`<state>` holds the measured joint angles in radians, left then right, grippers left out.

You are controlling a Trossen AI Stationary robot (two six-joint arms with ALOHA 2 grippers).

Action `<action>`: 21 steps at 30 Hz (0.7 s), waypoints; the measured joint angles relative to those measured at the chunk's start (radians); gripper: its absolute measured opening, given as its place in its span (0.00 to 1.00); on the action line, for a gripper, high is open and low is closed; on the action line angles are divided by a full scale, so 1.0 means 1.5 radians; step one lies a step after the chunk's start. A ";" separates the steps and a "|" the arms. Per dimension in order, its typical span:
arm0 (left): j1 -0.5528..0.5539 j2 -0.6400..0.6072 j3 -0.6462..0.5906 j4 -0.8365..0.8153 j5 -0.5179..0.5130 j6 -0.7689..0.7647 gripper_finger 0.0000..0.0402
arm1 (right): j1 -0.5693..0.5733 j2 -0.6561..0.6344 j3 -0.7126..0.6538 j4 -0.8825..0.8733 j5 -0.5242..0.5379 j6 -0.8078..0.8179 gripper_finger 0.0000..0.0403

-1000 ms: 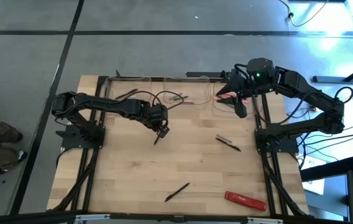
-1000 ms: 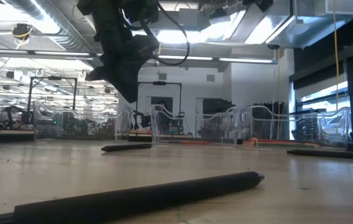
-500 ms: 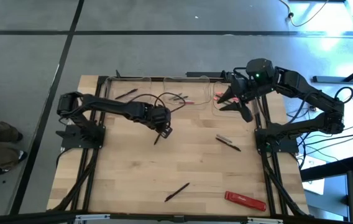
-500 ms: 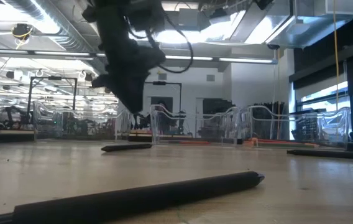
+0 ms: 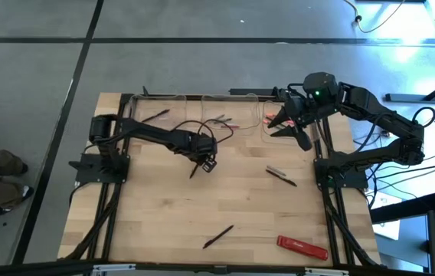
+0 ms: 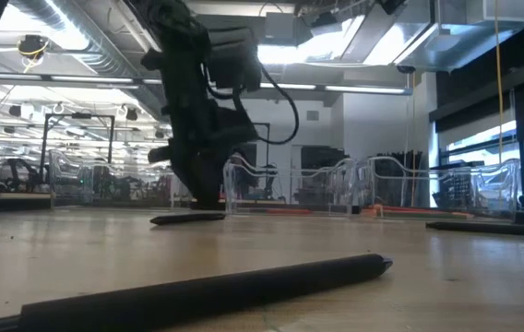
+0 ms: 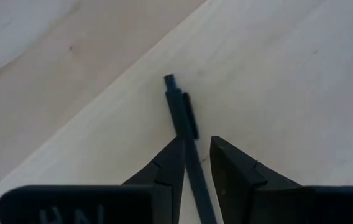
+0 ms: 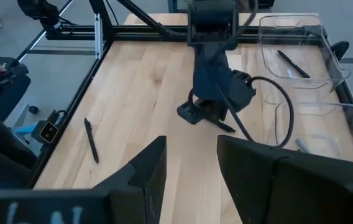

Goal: Sort crayons/erasers/pens/pencils in bins
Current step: Put the black pen into the left transparent bin

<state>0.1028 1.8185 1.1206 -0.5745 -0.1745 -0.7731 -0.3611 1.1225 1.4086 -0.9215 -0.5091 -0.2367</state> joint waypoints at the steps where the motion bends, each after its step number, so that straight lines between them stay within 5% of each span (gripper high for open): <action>1: 0.000 0.006 0.000 0.004 0.000 0.001 0.17 | 0.000 0.000 0.000 0.000 0.000 0.000 0.36; 21: -0.001 0.064 0.004 0.052 -0.033 0.032 0.17 | 0.000 0.000 0.000 0.003 0.002 0.000 0.36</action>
<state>0.1013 1.9150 1.1267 -0.4965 -0.2243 -0.7258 -0.3618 1.1225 1.4086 -0.9173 -0.5056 -0.2367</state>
